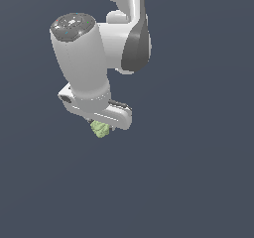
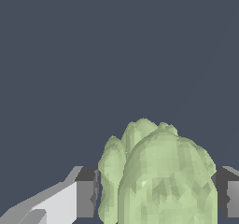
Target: Pick up the object and move it to a goal position.
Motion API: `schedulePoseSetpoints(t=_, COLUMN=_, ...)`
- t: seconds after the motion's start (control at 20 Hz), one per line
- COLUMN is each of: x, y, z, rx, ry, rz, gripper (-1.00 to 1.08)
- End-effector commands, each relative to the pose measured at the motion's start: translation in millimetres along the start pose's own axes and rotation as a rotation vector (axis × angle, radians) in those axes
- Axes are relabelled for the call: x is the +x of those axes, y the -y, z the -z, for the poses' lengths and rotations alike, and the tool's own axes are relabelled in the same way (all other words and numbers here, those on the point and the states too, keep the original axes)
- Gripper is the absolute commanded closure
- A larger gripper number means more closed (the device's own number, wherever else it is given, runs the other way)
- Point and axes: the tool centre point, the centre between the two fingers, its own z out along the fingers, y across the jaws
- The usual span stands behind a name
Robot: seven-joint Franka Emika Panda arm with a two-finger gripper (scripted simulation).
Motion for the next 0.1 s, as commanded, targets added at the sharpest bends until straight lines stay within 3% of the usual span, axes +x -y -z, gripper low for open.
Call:
schedulePoseSetpoints(t=0.0, x=0.0, y=0.5, z=-0.5, rx=0.0, ry=0.0, rz=0.0, gripper=1.08)
schedulePoseSetpoints(t=0.05, x=-0.1, y=0.6, z=-0.7, rx=0.0, ry=0.0, rz=0.0, gripper=1.08)
